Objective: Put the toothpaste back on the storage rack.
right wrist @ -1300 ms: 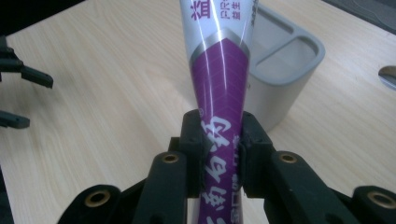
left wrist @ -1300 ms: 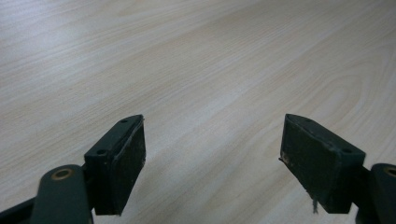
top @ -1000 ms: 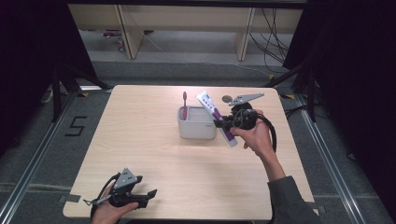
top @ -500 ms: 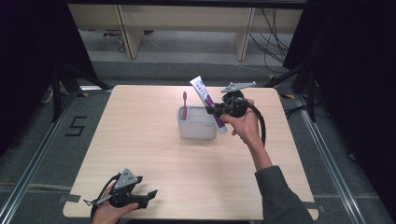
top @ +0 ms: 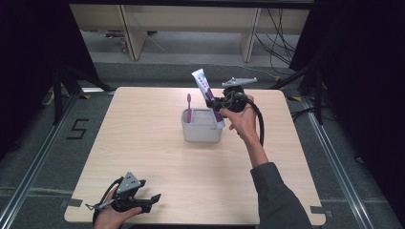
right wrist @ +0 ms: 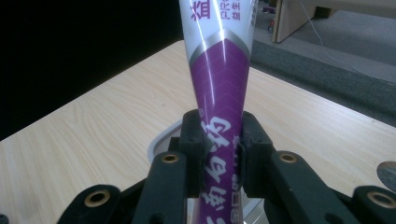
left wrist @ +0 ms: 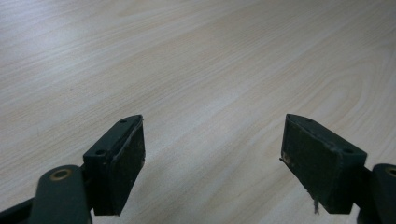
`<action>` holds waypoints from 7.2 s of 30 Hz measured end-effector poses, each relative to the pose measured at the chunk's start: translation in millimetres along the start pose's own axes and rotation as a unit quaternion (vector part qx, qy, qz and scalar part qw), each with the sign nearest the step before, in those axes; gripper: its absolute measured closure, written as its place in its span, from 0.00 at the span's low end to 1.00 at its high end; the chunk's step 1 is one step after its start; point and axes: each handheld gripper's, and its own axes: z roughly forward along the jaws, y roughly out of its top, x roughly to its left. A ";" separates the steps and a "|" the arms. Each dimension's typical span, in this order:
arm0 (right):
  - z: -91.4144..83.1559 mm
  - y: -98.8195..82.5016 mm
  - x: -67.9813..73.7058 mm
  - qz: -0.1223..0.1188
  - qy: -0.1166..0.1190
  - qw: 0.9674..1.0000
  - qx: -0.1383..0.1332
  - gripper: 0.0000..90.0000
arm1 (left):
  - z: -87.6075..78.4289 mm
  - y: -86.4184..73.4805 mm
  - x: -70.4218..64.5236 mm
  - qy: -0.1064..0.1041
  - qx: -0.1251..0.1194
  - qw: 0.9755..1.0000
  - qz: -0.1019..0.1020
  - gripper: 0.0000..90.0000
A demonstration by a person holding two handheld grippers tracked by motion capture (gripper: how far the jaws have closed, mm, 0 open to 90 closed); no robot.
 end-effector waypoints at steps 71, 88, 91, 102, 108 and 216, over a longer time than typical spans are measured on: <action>59.8 -18.4 -12.5 0.056 -0.027 0.997 -0.047 0.84 | 0.3 0.3 -2.1 -0.001 0.004 1.000 0.006 0.24; 67.8 -31.5 -12.5 0.051 -0.039 0.998 -0.016 0.83 | 0.2 0.2 -2.9 0.000 0.006 1.000 0.007 0.24; 67.3 -33.1 -11.5 0.045 -0.047 0.998 -0.006 0.83 | 1.7 0.1 -4.6 -0.003 -0.002 1.000 -0.003 0.24; 64.1 -41.1 -10.6 0.009 -0.055 0.998 0.031 0.83 | 1.4 -0.4 -4.0 -0.007 -0.001 1.000 0.005 0.24; 60.4 -49.6 -6.4 0.009 -0.050 0.998 0.046 0.77 | 1.0 -0.4 -4.8 -0.008 0.001 1.000 0.001 0.24; -74.2 -135.2 20.3 0.034 -0.007 0.999 0.031 0.33 | -3.9 -2.1 -1.5 0.013 0.004 1.000 0.005 0.24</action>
